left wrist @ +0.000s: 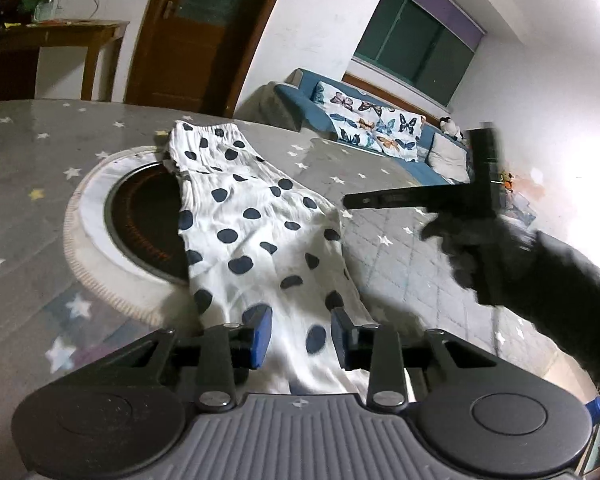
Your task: Fold clothes
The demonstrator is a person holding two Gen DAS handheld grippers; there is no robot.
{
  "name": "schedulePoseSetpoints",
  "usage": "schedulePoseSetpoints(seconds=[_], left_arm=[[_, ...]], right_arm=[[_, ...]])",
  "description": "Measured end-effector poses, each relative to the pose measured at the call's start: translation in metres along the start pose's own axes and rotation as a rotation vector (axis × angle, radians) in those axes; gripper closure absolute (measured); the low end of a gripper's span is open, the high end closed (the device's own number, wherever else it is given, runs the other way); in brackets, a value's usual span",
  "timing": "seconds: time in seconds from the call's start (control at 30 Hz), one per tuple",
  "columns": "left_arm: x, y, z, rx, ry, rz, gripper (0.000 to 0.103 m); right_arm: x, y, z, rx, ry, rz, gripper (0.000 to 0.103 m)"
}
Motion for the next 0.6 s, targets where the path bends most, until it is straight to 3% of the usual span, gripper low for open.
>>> schedulePoseSetpoints(seconds=[0.13, 0.37, 0.6], left_arm=[[0.002, 0.01, -0.016, -0.011, 0.017, 0.024, 0.069], [-0.02, 0.02, -0.032, -0.018, 0.089, 0.07, 0.069], [-0.027, 0.016, -0.027, -0.021, 0.095, 0.086, 0.069]], right_arm=[[-0.009, 0.036, 0.033, 0.105, -0.031, 0.114, 0.08], [-0.059, 0.104, 0.062, 0.297, 0.021, 0.262, 0.078], [-0.098, 0.117, 0.074, 0.318, 0.056, 0.353, 0.077]])
Point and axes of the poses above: each gripper's, at about its wrist camera, not at the fingertips, and z roughly against the way its jaws point, y to its left, x to its top, the point moved 7 cm from there along -z, roughly the way its jaws point, and after that the axes turned 9 degrees about -x, right-handed, at the moved point
